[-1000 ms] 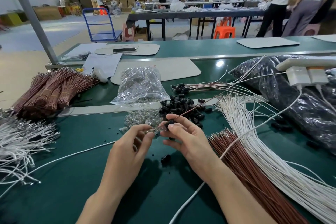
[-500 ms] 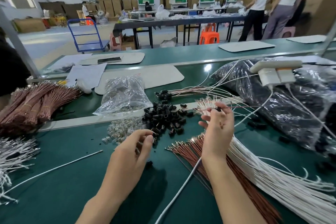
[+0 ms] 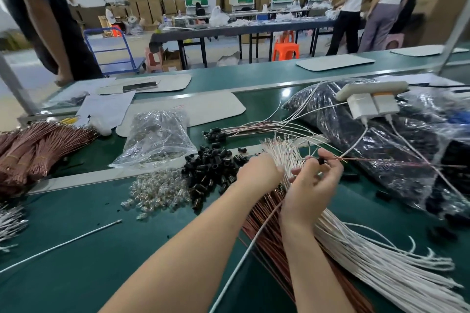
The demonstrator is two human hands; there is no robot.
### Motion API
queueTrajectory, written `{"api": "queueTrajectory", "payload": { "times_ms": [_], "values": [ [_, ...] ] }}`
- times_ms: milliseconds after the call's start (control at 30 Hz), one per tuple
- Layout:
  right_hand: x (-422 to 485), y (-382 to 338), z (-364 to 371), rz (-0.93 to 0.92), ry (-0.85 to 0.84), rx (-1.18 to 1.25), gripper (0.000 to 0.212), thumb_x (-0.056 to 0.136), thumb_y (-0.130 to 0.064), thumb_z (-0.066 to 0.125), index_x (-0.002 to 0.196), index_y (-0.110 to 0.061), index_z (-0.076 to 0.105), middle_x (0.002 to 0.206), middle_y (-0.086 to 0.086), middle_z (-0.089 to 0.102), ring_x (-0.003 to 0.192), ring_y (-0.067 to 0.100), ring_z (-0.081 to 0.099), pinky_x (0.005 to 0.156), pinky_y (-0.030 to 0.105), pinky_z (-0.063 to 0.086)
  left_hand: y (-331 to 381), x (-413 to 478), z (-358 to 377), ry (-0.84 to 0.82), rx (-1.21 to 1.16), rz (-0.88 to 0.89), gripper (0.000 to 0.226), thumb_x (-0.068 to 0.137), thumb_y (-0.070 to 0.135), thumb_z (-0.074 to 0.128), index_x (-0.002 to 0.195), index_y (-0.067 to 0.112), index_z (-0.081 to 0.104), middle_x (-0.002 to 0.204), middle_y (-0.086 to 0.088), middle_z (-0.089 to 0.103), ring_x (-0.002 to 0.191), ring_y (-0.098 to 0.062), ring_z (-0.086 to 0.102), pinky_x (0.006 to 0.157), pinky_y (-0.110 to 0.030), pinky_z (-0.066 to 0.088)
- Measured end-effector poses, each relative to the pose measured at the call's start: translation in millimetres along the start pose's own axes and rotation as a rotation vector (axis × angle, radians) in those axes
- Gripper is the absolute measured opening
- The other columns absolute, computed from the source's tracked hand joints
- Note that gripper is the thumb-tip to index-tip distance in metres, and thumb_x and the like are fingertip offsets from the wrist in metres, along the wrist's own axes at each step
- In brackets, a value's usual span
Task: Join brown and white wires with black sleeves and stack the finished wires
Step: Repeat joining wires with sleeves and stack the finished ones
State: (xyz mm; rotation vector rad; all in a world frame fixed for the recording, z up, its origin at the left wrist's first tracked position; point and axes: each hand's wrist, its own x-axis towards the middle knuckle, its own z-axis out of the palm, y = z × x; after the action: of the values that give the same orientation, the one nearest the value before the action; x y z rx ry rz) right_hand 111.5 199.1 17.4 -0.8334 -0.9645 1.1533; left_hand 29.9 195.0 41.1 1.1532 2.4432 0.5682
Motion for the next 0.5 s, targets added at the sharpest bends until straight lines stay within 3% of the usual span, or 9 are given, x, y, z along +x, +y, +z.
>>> {"api": "queueTrajectory", "payload": {
  "times_ms": [67,167,367,500],
  "values": [
    [1,0,0,-0.006,0.004,-0.021,0.019,0.1,-0.016,0.046,0.115,-0.025,0.055,0.092,0.002,0.064,0.065,0.012,0.06,0.061,0.035,0.05,4,8,-1,-0.034,-0.061,-0.046,0.032,0.102,0.029,0.055,0.085,0.002,0.061,0.086,-0.018,0.066,0.075,-0.029,0.065,0.065,-0.033,0.053],
    [1,-1,0,-0.003,0.013,-0.039,0.02,0.098,-0.019,0.046,0.113,-0.028,0.056,0.093,-0.001,0.063,0.068,0.018,0.059,0.064,0.042,0.05,5,9,-6,-0.077,-0.184,-0.11,0.035,0.1,0.021,0.059,0.069,0.011,0.048,0.063,-0.002,0.046,0.052,-0.015,0.041,0.036,-0.02,0.031],
    [-4,-2,1,-0.065,-0.021,-0.071,0.018,0.1,-0.021,0.047,0.112,-0.031,0.055,0.093,-0.002,0.064,0.079,0.028,0.064,0.062,0.034,0.052,5,-2,-9,-0.081,-0.458,-0.134,0.017,0.099,0.015,0.049,0.084,0.009,0.055,0.076,-0.006,0.052,0.057,-0.016,0.039,0.047,-0.024,0.03],
    [-10,-7,3,-0.107,-0.045,-0.05,0.023,0.098,-0.02,0.046,0.106,-0.039,0.054,0.093,-0.005,0.066,0.073,0.022,0.063,0.059,0.026,0.048,8,-10,-19,0.135,-0.496,-0.025,0.017,0.101,0.022,0.047,0.088,0.013,0.053,0.081,-0.002,0.056,0.067,-0.018,0.048,0.057,-0.03,0.04]
  ]
}}
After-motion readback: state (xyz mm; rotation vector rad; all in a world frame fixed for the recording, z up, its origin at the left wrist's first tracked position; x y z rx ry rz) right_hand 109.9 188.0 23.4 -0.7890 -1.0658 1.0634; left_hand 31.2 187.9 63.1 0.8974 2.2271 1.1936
